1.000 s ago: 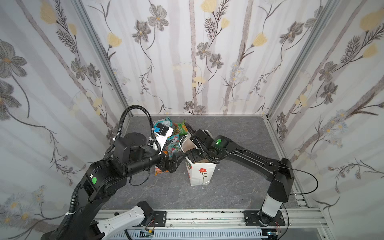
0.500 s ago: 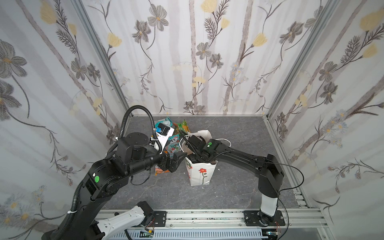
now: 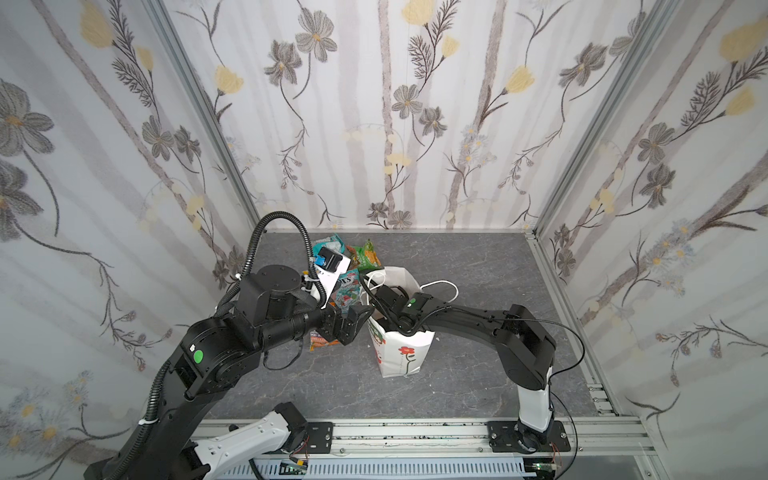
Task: Take the snacks out of the paper bag
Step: 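Reach the right gripper down into the bag toward the yellow packet, then close the right gripper on the yellow packet while the left gripper steadies the bag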
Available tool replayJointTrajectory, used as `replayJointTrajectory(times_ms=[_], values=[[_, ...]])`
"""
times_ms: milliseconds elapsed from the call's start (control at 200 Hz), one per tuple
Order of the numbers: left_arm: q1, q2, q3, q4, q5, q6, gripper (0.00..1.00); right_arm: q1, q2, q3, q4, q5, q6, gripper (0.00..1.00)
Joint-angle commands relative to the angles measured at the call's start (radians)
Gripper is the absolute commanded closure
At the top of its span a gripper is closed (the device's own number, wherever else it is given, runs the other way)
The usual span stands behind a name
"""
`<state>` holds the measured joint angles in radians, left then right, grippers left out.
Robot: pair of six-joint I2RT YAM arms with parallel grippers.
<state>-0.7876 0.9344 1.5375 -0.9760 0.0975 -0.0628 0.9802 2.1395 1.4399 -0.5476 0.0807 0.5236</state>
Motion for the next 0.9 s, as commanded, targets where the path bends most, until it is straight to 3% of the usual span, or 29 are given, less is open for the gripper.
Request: replayJointTrajectory(times_ms=[0, 75, 190, 265, 410, 535, 689, 894], values=[[0.001, -0.002, -0.004, 0.015, -0.013, 0.004, 0.01, 0.001, 0.034, -0.021, 0.021, -0.058, 0.010, 0.05], [0.001, -0.002, -0.005, 0.014, -0.017, 0.004, 0.01, 0.001, 0.049, -0.031, 0.037, -0.070, 0.009, 0.09], [0.001, -0.003, -0.004, 0.016, -0.017, 0.006, 0.01, -0.003, 0.059, -0.040, 0.049, -0.081, 0.012, 0.23], [0.001, -0.002, -0.005, 0.017, -0.021, 0.007, 0.01, -0.005, 0.050, -0.041, 0.054, -0.081, 0.011, 0.35], [0.001, -0.003, -0.013, 0.022, -0.031, 0.006, 0.01, -0.007, 0.020, -0.038, 0.056, -0.076, 0.010, 0.67], [0.000, -0.003, -0.021, 0.023, -0.045, 0.004, 0.00, -0.008, -0.009, -0.033, 0.054, -0.075, 0.006, 0.82], [0.001, -0.005, -0.032, 0.034, -0.069, -0.006, 0.00, -0.008, -0.046, -0.016, 0.042, -0.078, 0.001, 0.93], [0.000, 0.000, -0.041, 0.034, -0.103, -0.021, 0.00, -0.009, -0.088, 0.010, 0.028, -0.059, -0.003, 0.98]])
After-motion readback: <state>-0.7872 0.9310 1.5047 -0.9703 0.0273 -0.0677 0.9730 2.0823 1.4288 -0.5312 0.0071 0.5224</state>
